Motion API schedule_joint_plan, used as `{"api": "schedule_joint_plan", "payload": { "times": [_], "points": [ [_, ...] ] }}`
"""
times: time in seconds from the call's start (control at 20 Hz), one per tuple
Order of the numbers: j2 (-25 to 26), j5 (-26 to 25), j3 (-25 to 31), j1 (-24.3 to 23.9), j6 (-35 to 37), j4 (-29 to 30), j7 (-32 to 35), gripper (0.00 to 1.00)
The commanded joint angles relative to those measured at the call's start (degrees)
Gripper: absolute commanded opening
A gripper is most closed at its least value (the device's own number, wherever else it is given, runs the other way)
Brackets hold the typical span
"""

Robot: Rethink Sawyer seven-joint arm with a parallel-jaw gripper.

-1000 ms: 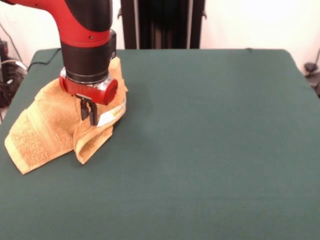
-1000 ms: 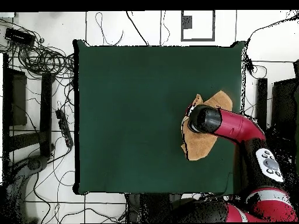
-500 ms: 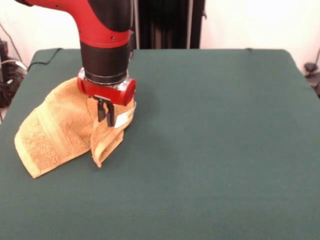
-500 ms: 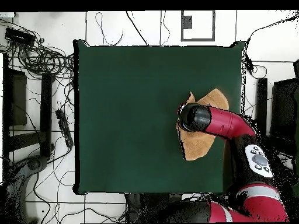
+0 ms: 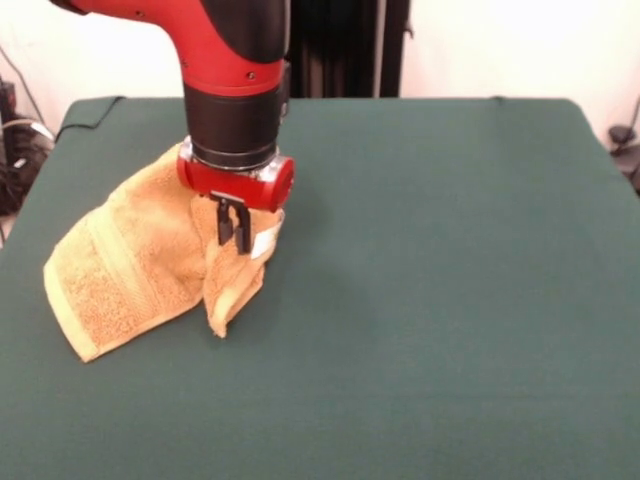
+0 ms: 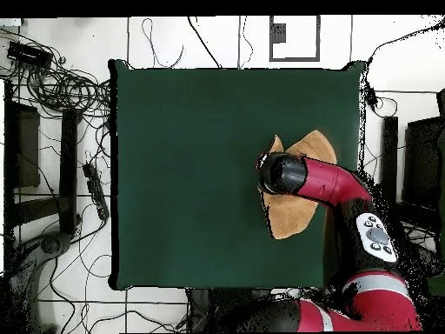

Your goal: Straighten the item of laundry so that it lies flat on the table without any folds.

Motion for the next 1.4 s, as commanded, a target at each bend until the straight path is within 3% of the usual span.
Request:
{"api": "schedule_joint_plan", "payload": {
  "times": [0.05,0.45,0.75,0.85,1.15,1.4],
  "points": [
    [0.8,4.3,3.7,3.5,5.2,7.3,9.8,0.00],
    [-4.5,4.8,2.5,4.7,11.3,9.5,8.3,0.00],
    [-11.0,5.5,1.3,5.7,20.0,10.8,7.6,0.00],
    [-10.0,5.6,1.5,5.6,21.0,10.3,7.5,0.00],
    [-10.5,7.5,3.6,4.8,20.6,12.0,7.2,0.00],
    [-8.5,8.5,4.8,4.8,15.1,13.2,7.7,0.00]
  ]
}}
